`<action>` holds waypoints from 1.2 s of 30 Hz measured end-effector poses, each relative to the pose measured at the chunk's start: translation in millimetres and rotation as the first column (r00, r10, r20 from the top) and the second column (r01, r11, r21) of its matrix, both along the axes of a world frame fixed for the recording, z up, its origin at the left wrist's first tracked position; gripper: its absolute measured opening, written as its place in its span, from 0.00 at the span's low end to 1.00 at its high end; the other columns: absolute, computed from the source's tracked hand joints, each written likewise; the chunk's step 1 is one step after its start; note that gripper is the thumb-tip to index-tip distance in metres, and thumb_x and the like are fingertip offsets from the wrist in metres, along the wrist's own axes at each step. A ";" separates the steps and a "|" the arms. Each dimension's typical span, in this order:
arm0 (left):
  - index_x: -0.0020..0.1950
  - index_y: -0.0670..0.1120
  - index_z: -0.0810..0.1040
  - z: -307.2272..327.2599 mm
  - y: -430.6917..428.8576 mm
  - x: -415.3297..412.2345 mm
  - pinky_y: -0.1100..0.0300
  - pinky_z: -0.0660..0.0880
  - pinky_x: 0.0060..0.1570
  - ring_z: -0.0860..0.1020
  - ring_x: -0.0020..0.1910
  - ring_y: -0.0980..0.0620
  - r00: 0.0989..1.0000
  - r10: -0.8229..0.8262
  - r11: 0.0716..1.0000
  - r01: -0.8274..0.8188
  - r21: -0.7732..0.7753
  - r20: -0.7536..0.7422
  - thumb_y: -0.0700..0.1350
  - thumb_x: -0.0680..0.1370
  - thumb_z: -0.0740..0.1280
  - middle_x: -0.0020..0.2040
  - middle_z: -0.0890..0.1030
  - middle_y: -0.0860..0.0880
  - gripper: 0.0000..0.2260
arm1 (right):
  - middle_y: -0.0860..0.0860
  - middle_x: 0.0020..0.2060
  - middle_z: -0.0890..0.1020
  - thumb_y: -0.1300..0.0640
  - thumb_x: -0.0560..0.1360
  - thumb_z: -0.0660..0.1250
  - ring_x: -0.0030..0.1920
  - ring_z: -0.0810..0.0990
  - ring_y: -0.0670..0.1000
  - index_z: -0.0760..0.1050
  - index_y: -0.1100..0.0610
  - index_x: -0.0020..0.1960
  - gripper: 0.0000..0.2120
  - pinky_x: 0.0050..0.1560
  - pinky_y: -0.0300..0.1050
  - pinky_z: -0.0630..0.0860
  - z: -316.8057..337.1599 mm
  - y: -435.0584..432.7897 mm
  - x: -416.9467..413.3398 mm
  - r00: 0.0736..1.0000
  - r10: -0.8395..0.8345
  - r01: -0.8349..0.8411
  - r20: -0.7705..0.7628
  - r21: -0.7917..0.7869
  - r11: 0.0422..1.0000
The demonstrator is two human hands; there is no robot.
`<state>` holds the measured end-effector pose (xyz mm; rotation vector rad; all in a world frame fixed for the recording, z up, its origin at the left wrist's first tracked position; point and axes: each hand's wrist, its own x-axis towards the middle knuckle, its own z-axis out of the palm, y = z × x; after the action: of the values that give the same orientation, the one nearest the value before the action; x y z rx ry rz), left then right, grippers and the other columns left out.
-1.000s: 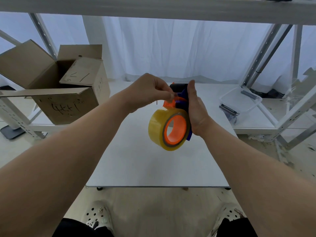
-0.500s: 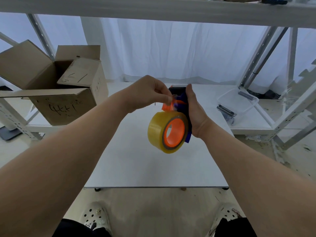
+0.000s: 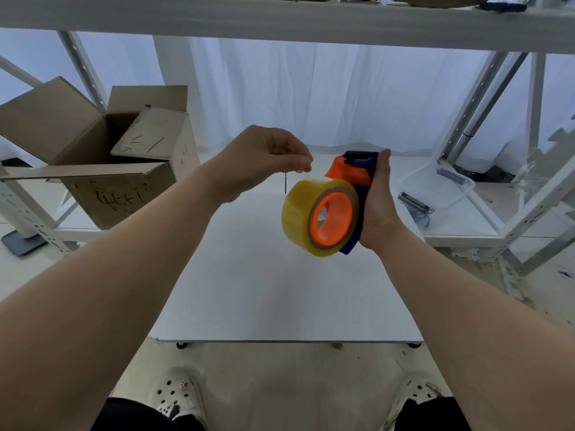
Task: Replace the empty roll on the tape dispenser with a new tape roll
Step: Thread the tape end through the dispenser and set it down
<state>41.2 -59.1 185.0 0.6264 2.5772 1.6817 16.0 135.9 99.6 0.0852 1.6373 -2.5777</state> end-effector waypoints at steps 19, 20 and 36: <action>0.45 0.42 0.83 -6.9 13.4 -9.9 0.70 0.75 0.34 0.78 0.33 0.60 0.992 0.122 0.975 -0.115 -0.188 0.024 0.41 0.74 0.69 0.36 0.83 0.50 0.04 | 0.63 0.50 0.83 0.19 0.54 0.59 0.52 0.81 0.64 0.79 0.51 0.57 0.46 0.58 0.65 0.75 2.7 -11.5 16.3 0.974 0.168 -0.079 -0.153 0.462 0.883; 0.45 0.42 0.83 -7.4 14.5 -10.0 0.71 0.75 0.33 0.78 0.34 0.59 0.992 0.127 0.972 -0.120 -0.200 0.022 0.41 0.74 0.69 0.36 0.83 0.51 0.04 | 0.62 0.50 0.83 0.19 0.54 0.59 0.52 0.81 0.64 0.79 0.52 0.57 0.46 0.58 0.65 0.75 2.1 -10.4 15.5 0.975 0.166 -0.078 -0.147 0.470 0.879; 0.42 0.42 0.83 -11.0 22.1 -15.1 0.63 0.76 0.37 0.77 0.34 0.59 0.983 0.183 0.954 -0.183 -0.236 -0.022 0.42 0.72 0.70 0.35 0.82 0.50 0.05 | 0.63 0.47 0.83 0.31 0.70 0.49 0.50 0.82 0.63 0.80 0.51 0.49 0.30 0.58 0.58 0.77 8.7 -10.4 20.5 0.983 0.128 -0.025 -0.132 0.594 0.804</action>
<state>26.0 -37.0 173.9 0.3869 2.8532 1.3779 36.5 125.5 108.3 -0.1599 2.3945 -1.9585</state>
